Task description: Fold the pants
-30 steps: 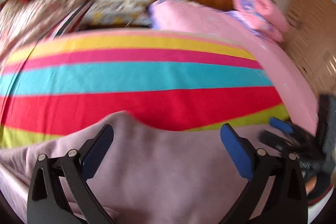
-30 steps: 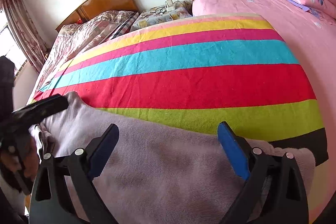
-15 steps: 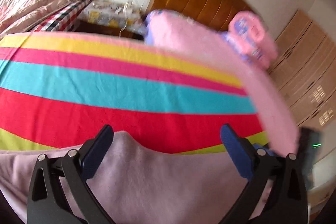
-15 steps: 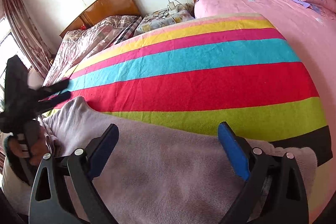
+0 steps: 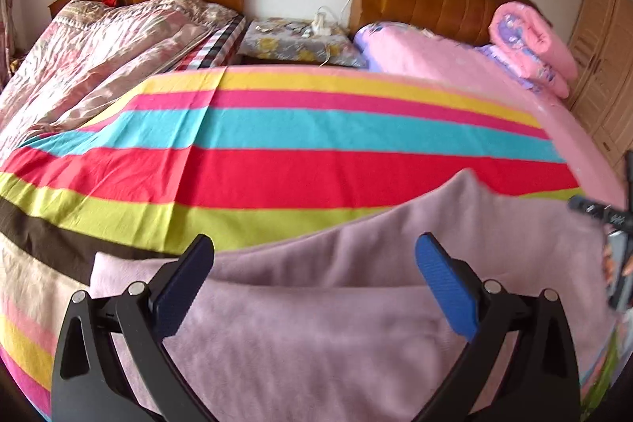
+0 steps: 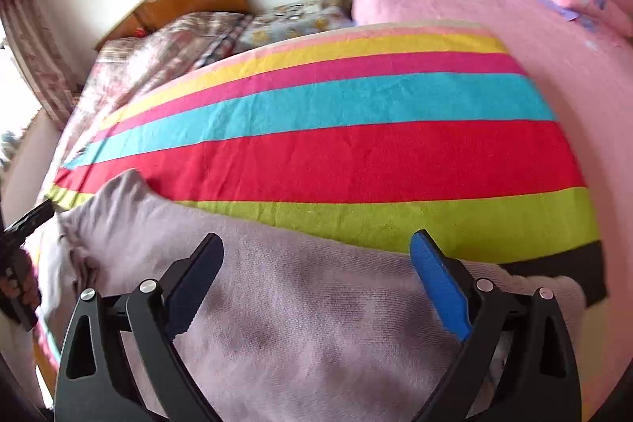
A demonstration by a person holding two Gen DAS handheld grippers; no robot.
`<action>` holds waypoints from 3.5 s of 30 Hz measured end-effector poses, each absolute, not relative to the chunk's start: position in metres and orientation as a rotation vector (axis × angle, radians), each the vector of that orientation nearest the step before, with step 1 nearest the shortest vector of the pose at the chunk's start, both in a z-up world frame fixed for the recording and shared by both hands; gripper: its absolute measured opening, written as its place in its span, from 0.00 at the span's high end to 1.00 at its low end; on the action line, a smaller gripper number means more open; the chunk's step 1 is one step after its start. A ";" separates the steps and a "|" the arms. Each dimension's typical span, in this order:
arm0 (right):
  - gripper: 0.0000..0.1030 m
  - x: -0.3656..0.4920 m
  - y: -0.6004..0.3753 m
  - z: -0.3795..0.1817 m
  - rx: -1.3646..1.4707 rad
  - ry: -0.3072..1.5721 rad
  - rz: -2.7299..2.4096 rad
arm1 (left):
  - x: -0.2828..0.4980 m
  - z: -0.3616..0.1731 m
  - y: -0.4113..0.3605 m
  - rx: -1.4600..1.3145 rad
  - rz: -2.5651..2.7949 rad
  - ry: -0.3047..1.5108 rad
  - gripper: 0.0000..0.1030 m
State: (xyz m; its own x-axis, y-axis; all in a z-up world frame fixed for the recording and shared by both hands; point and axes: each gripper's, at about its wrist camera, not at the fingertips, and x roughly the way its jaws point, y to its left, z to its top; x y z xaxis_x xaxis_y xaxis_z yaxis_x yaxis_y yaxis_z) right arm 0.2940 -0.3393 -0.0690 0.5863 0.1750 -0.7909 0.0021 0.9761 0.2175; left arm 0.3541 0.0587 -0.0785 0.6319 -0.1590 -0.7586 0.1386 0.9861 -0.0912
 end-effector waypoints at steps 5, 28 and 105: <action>0.10 0.296 -0.243 -0.044 0.137 0.864 0.332 | 0.358 -0.106 0.077 -0.091 -0.169 0.891 0.01; 0.14 0.348 -0.085 -0.087 -0.014 0.995 0.613 | 0.353 -0.104 0.090 -0.186 -0.155 0.845 0.01; 0.16 0.062 -0.397 -0.092 0.792 0.836 -0.040 | 0.240 -0.123 -0.128 0.311 -0.615 0.886 0.01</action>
State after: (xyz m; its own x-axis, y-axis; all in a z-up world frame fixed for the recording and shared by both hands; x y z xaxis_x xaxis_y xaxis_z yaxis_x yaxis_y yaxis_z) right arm 0.0617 -0.3966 -0.0921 0.6866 0.2642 -0.6774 0.3283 0.7186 0.6131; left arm 0.2403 -0.1280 -0.1234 0.4766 -0.3698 -0.7975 0.6179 0.7863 0.0046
